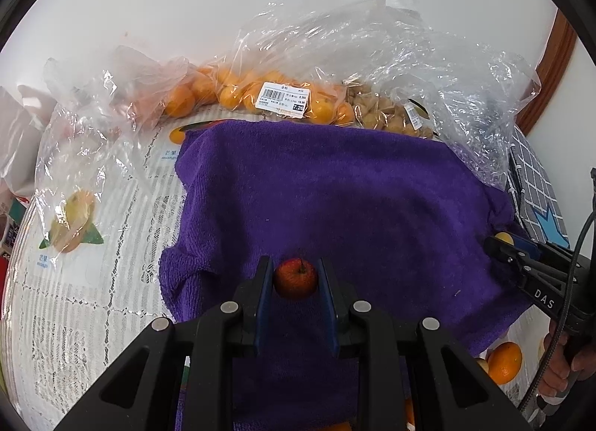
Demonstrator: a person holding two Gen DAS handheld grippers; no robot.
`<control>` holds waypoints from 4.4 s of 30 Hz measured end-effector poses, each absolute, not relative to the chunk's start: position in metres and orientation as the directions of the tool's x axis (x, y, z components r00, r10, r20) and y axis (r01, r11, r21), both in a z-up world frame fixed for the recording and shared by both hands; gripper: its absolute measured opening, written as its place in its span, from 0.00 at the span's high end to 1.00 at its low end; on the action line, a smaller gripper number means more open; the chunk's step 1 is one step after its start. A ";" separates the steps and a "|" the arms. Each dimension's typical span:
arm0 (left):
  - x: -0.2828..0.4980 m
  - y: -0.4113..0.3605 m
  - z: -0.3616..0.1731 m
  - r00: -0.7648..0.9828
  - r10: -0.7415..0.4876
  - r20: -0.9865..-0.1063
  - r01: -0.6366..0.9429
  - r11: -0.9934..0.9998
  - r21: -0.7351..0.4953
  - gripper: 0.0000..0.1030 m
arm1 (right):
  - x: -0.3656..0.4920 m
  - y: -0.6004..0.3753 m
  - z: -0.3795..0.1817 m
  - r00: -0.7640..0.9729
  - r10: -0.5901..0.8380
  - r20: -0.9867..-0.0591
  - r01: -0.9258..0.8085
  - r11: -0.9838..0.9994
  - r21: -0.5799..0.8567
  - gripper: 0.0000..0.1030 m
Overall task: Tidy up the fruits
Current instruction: 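Lift and carry the red apple with the left gripper while the right carries the yellow fruit onto the towel, then open both grippers to release the red apple and yellow fruit on the towel, then move both grippers back toward the oranges beside the towel, then grasp a large orange with the right gripper while the left grasps another orange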
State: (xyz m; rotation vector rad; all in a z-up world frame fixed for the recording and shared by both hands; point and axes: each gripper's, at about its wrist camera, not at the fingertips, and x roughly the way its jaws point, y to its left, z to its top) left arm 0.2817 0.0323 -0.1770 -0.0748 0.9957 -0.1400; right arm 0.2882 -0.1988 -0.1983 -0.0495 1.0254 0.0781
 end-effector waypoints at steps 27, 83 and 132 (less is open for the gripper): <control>0.181 0.029 -0.098 0.656 -0.156 -0.738 0.106 0.988 -0.114 0.53 | 0.177 -0.239 -0.103 0.636 -0.057 -0.770 0.098 0.995 0.008 0.19; 0.132 0.081 -0.179 0.581 -0.221 -0.784 0.104 0.975 -0.197 0.54 | 0.161 -0.225 -0.188 0.618 0.041 -0.785 0.012 0.998 0.061 0.36; 0.134 0.093 -0.188 0.576 -0.280 -0.768 0.080 0.954 -0.288 0.54 | 0.156 -0.196 -0.195 0.565 0.255 -0.784 -0.187 0.966 0.180 0.47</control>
